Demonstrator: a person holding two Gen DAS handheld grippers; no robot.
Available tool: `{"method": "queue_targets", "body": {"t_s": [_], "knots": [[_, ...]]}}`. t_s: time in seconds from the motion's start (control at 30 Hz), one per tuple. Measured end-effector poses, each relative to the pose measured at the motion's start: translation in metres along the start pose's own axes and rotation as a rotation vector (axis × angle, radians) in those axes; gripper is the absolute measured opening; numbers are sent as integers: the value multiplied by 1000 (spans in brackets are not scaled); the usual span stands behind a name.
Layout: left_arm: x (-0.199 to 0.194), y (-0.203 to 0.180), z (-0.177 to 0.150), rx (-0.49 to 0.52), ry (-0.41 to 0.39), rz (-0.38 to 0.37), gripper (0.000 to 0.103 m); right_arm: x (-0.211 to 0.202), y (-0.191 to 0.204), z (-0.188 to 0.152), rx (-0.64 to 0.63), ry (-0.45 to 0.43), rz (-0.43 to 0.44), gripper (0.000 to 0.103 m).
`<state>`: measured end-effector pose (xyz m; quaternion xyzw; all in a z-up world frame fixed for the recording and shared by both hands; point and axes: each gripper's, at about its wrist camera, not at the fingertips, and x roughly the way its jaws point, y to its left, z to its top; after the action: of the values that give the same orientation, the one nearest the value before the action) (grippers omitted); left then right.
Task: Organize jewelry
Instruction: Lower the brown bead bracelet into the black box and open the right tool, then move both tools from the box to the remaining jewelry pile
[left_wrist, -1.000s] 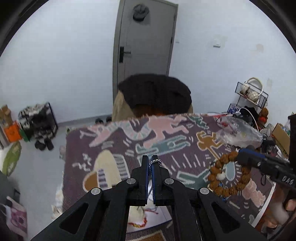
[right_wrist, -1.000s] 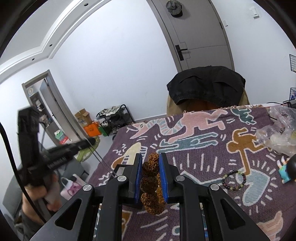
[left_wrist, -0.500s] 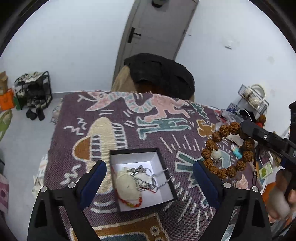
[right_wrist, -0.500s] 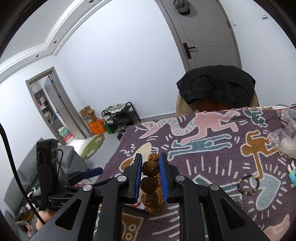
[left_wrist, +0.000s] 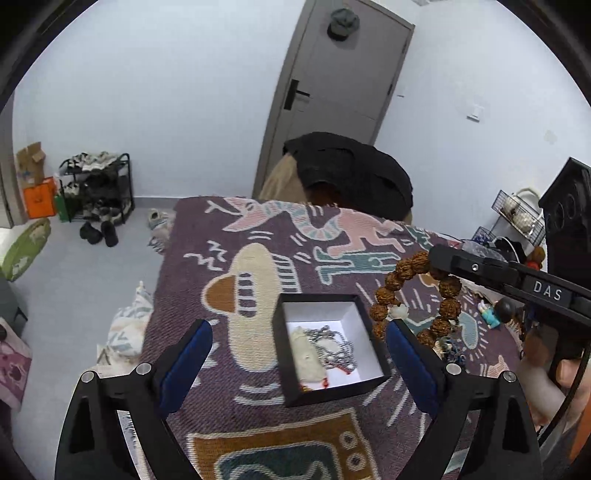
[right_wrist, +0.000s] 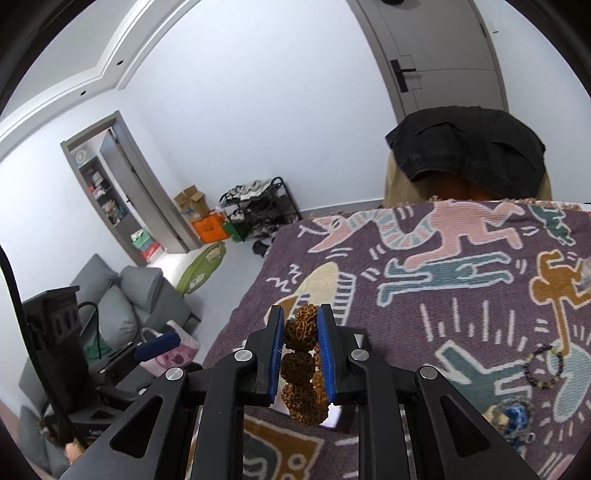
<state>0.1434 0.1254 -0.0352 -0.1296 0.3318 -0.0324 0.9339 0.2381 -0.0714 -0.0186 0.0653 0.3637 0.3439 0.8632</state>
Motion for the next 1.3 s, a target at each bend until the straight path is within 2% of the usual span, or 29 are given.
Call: {"method": "queue_targets", "body": {"t_s": [0.27,0.33,0.4,0.47,0.57,0.73,0.83,1.13,1.3], "knots": [[-6,19,-7,-31,-23,32,95,33,11,-6,17,63,54,20],[-6,20,-7,-29,-24,45,95,44,8,-8,21,97,47,24],[-6,17,-7,-19,-29,70,95,49,1,-9,31,115,26,55],[-7,14,-7,-3,-43,85,95,45,-5,-12,41,101,6,66],[-6,7,-6,5,-53,75,95,30,-14,-15,43,72,5,66],[-3,-10,-7,23,-63,45,95,1,-27,-22,19,27,-60,67],[-1,-23,-8,42,-65,31,95,-16,-38,-27,32,5,-91,74],[5,-65,-10,101,-63,-1,95,-74,-81,-47,71,-46,-164,75],[15,-87,-14,122,-44,-26,95,-92,-108,-58,119,-50,-182,75]]}}
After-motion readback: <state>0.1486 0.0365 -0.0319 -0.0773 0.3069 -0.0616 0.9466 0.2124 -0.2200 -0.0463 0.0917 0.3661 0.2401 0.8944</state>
